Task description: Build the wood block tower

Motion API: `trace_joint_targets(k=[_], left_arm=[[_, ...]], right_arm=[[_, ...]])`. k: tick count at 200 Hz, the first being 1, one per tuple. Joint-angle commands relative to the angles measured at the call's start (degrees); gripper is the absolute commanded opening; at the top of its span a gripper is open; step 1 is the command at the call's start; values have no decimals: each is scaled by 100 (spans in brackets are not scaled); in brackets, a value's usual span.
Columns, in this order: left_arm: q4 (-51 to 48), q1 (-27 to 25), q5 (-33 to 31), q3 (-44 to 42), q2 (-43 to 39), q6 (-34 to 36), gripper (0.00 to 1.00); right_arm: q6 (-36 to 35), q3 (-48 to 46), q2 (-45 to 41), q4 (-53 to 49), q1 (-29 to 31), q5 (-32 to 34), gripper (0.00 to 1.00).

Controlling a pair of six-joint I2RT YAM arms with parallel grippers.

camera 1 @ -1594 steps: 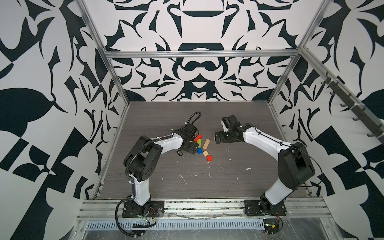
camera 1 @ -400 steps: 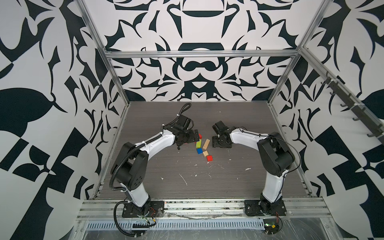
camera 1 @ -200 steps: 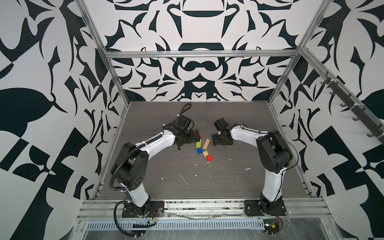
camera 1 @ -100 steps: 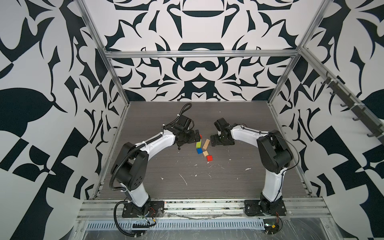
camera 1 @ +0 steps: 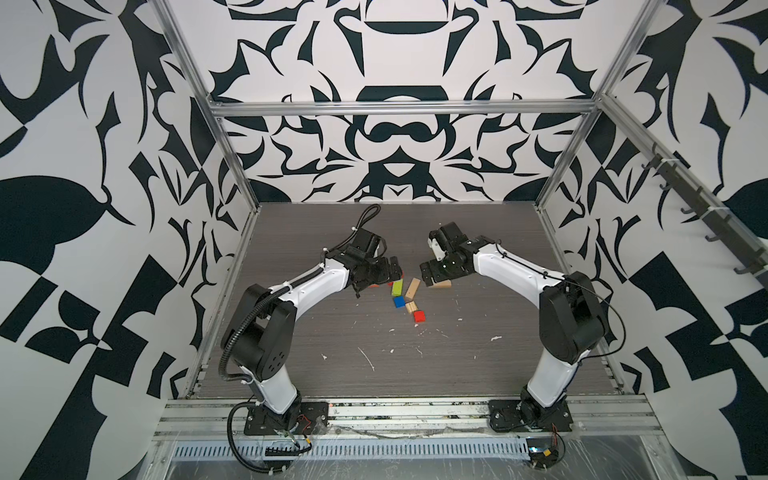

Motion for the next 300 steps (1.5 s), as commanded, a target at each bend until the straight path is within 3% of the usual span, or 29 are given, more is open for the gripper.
trace_joint_targets(k=[1,110,204,300], left_arm=[[8,65,130,-119,-177,-50,99],[-127,197,18,-401,-632,-15,99],[-213,233,-3,-486,-874,11,100],[-214,259,-56,-584,-1000,20,99]], right_arm=[[-526,226,18,-211,45,-185,97],[-1317,459,400,16,103,-768,94],[-1996,1049,1077,-92,490,-416,94],[-2168,1211,1406,-154,571,-390,93]])
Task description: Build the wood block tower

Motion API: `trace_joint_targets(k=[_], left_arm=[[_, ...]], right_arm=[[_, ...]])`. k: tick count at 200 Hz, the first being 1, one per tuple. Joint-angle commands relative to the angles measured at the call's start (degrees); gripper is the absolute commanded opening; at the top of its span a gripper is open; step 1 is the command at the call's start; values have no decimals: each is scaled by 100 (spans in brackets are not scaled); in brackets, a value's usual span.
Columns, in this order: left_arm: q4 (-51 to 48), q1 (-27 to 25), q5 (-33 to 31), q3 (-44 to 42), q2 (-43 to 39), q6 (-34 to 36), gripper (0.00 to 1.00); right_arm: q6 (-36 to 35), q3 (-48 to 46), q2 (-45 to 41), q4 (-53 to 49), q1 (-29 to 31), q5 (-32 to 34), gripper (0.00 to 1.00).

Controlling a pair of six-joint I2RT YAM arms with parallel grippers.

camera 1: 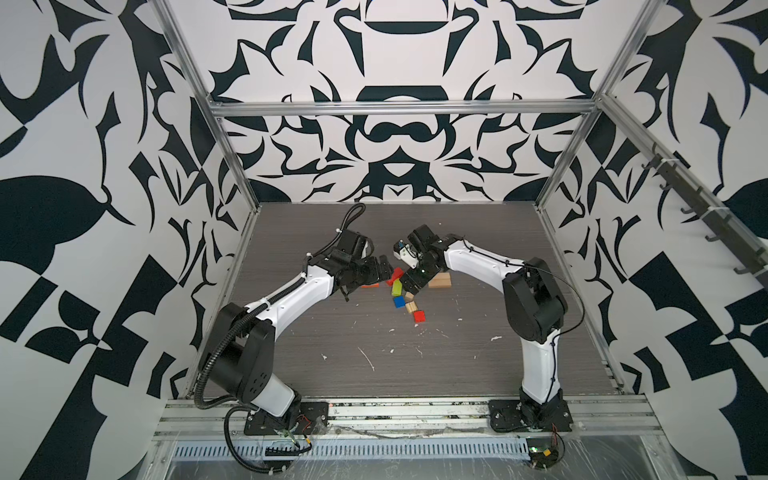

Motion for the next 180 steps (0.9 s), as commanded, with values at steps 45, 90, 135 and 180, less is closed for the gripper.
trace_joint_targets(k=[45,90,135,180], left_arm=[[-142,31,-52,-141,-179,7,99],[-115,33,-58,-185,-181,-18,99],[-92,34,-38,-177,-153,-22,100],[-56,34,-27,-194,-121,-42,99]], right_arm=[[-134,208,144,-27,126,124,92],[-174,241,227,-83,177,145,91],[-205,250,271,-129,208,203,90],[-249,425,413,-284,224,311,91]])
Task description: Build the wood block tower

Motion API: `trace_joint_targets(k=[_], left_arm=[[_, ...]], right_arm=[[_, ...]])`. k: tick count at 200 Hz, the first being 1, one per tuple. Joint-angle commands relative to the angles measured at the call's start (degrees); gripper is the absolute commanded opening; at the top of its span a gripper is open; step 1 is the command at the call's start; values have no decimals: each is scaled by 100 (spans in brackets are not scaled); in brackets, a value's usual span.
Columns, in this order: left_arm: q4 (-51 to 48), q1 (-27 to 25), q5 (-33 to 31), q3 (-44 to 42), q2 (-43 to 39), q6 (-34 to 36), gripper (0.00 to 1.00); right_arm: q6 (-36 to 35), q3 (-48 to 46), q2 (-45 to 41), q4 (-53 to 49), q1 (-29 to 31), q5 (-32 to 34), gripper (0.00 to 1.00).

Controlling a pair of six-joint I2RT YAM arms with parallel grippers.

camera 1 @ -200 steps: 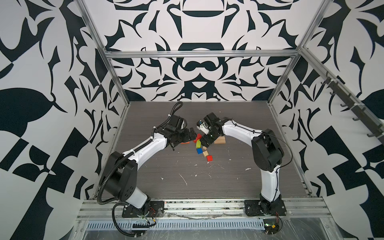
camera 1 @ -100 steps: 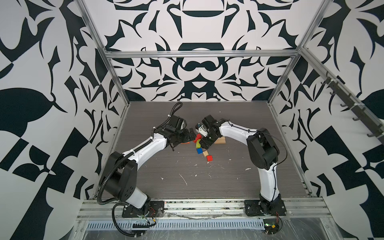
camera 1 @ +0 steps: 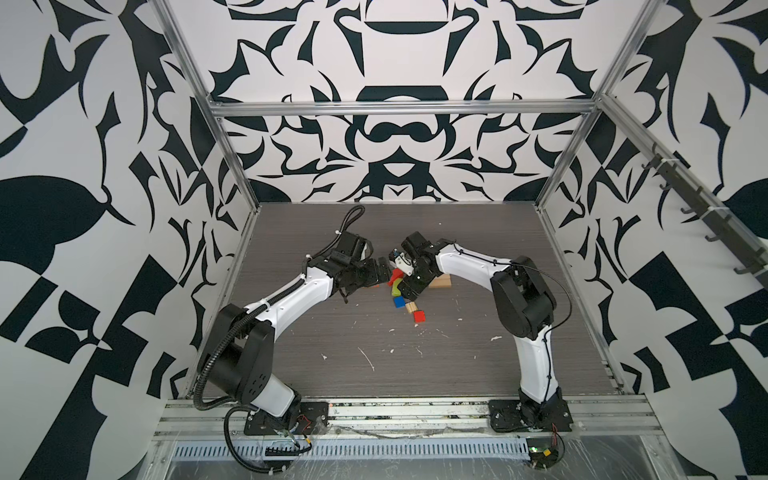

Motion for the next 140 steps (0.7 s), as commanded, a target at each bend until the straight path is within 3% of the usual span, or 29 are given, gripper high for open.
trace_joint_targets(k=[1,98,140], left_arm=[[-55,29,-25,-76,-72,-35,99],[-32,37,-36,-134,-118,-39,99],[-10,38,-6,-151,-123,-60,99]], right_arm=[[-90,318,43,-193,37,150,91],[-74,420,-135,-275,77,-53,92],[-102,247,-227,-319,100,182,94]])
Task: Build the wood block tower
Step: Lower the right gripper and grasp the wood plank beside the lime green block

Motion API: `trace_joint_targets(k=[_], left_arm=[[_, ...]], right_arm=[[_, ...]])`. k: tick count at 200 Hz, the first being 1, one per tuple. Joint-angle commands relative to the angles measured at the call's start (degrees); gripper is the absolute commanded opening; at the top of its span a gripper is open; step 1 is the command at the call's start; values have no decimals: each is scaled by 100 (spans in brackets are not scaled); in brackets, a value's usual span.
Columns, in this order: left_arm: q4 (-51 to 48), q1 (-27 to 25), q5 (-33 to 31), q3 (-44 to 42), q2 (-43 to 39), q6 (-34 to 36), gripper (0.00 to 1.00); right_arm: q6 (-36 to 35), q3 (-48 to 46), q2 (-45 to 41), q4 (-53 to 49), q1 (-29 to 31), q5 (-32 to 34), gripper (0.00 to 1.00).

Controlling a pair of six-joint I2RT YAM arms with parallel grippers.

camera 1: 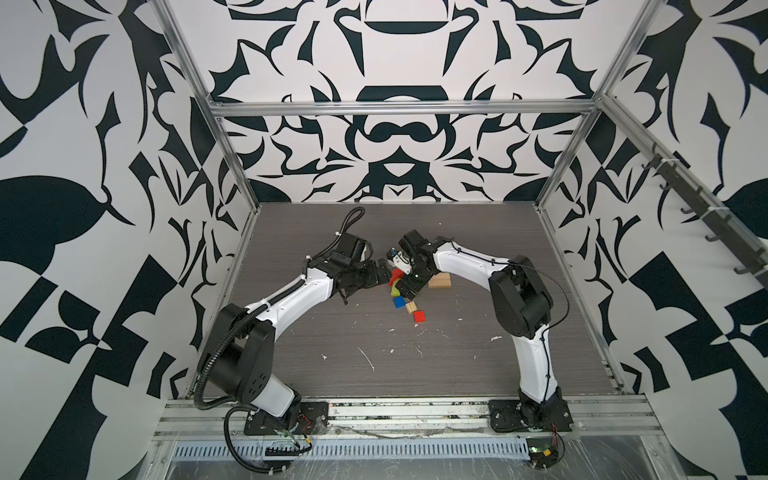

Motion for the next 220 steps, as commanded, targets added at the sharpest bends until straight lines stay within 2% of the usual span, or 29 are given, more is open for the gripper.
trace_joint_targets(k=[1,65,134,220], left_arm=[[-21,36,-13,-75,-121,-42,99],[-14,35,43,16,-23,-22,99],[-46,29,22,35,-48,-13,99],[-49,35,2,3,-74,-13,99]], right_arm=[[-50,0,-320,-91,49,115,94],[-50,-294,-445,-42,133,357,96],[-168,-195,-278,-103,139,591,96],[-412,-116,-88,-7,141,525,96]])
